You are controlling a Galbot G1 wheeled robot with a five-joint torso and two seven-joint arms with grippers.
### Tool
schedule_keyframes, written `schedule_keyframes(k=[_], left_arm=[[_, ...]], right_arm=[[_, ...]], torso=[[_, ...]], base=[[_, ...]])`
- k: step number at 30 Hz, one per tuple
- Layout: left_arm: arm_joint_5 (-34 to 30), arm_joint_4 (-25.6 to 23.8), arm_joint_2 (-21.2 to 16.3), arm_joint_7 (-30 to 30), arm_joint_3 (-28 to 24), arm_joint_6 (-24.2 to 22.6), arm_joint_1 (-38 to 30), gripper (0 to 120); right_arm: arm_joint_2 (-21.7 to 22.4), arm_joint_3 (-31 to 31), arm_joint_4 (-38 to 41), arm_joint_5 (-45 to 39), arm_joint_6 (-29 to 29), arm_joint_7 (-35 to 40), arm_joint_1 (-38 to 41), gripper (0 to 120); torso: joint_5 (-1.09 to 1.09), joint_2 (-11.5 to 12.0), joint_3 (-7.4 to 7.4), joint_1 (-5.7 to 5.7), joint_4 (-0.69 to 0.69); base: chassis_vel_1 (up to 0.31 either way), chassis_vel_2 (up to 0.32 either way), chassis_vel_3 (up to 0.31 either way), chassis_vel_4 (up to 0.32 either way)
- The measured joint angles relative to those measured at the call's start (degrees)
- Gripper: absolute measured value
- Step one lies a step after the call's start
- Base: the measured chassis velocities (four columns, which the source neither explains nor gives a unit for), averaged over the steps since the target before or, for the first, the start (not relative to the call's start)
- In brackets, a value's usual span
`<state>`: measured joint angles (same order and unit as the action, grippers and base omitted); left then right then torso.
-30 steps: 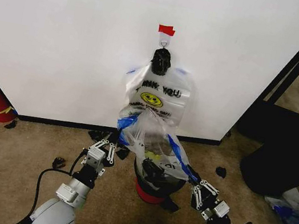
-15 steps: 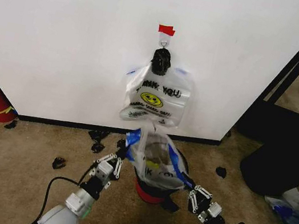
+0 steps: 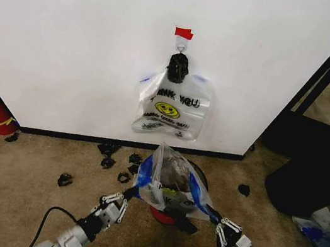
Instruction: Pick up the garbage bag from the wall and place it over the trash bin.
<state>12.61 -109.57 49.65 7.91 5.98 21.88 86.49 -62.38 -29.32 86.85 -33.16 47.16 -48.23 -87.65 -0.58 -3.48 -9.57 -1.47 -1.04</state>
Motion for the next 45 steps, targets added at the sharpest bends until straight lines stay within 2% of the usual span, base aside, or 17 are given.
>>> schedule_keyframes(k=[6, 13, 18, 29, 38, 45], left_arm=[[2.24, 2.97, 1.3, -1.3, -0.24, 0.97, -1.7, 0], [3.75, 8.37, 2.59, -1.47, -0.15, 1.57, -4.13, 0], [4.2, 10.33, 2.92, -1.58, -0.25, 1.65, -5.22, 0], [4.4, 12.98, 2.68, -5.86, -1.46, 2.88, -7.74, 0], [4.07, 15.43, 2.8, -6.75, -1.67, 3.42, -9.83, 0], [3.5, 16.64, 1.98, -7.45, -1.47, 3.47, -10.51, 0]], right_arm=[[-1.63, 1.77, -3.31, -5.24, -0.02, 0.61, 0.45, 0], [-4.56, 5.01, -8.54, -18.04, -0.03, 0.64, 3.2, 0], [-6.62, 5.97, -11.27, -22.3, -0.04, 0.61, 5.07, 0], [-9.79, 6.98, -21.2, -21.99, -0.03, 1.83, 10.86, 0], [-11.5, 7.1, -23.3, -19.66, -0.03, 2.44, 13.79, 0], [-12.62, 7.14, -24.25, -21.25, -0.03, 5.64, 16.29, 0]], torso=[[0.0, 0.0, 0.0, 0.0, -0.01], [0.0, 0.0, 0.0, 0.0, 0.0], [0.0, 0.0, 0.0, 0.0, 0.0], [0.0, 0.0, -0.01, 0.0, 0.0], [-0.01, 0.0, -0.01, 0.0, 0.0], [-0.01, 0.0, -0.01, 0.0, 0.0]], base=[[0.0, 0.0, 0.0, 0.0], [0.0, 0.0, 0.0, 0.0], [0.0, 0.0, 0.0, 0.0], [0.0, 0.0, 0.0, 0.0], [0.0, 0.0, 0.0, 0.0], [0.0, 0.0, 0.0, 0.0]])
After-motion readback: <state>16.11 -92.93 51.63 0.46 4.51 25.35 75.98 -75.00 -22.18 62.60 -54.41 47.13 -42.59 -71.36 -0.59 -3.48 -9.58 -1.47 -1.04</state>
